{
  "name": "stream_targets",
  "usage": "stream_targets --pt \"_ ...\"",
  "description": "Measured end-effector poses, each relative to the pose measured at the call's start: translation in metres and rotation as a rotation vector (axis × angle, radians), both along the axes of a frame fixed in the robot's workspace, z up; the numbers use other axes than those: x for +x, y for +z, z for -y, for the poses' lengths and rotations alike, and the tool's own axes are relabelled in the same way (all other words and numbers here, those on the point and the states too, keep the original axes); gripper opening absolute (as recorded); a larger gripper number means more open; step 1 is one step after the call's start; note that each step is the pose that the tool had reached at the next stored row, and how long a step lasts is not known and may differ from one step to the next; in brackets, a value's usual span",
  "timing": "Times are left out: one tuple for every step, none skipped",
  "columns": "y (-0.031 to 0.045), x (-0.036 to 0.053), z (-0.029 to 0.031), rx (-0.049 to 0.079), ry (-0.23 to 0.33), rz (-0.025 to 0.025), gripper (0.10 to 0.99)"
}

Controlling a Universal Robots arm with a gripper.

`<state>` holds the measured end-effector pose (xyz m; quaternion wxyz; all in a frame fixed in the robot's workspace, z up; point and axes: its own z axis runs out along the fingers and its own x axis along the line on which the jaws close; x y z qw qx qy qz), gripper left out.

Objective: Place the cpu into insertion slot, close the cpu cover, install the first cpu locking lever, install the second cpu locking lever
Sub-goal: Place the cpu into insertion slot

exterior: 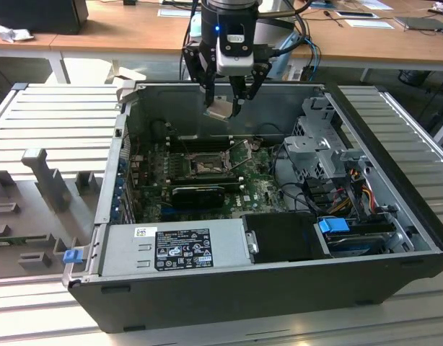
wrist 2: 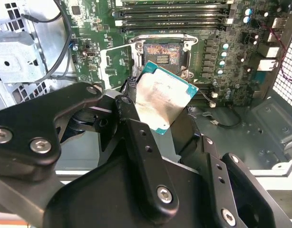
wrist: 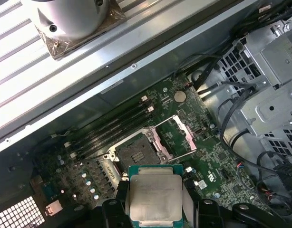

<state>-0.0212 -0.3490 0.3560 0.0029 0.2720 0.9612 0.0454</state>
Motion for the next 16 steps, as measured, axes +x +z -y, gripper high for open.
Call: stream_targets --pt "-0.0001 0.0000 0.0000 0.000 -0.006 0.0000 0.529" --pt "-0.0001 0.0000 0.0000 0.000 -0.009 0.0000 0.529" --pt "-0.0001 0.0000 0.0000 0.000 -0.013 0.0000 0.529" --pt "-0.0001 0.0000 0.0000 0.000 -0.016 0.0000 0.529" --pt "-0.0002 0.0000 0.0000 0.000 -0.020 0.0000 0.529" --pt "-0.0002 0.0000 0.0000 0.000 -0.024 0.0000 0.529" --pt "-0.0002 0.0000 0.0000 0.000 -0.027 0.0000 0.529" --pt "-0.0003 0.0000 0.0000 0.000 -0.030 0.0000 0.529" --pt "-0.0003 0.0000 0.0000 0.000 -0.035 0.0000 0.529" --pt "-0.0003 0.0000 0.0000 0.000 -0.037 0.0000 0.529" --pt "-0.0004 0.0000 0.0000 0.000 -0.040 0.0000 0.529" --pt "-0.0004 0.0000 0.0000 0.000 -0.043 0.0000 0.529" --pt "-0.0004 0.0000 0.0000 0.000 -0.046 0.0000 0.529" --pt "-0.0005 0.0000 0.0000 0.000 -0.050 0.0000 0.529" --pt "-0.0005 0.0000 0.0000 0.000 -0.053 0.0000 0.529" --pt "-0.0005 0.0000 0.0000 0.000 -0.055 0.0000 0.529"
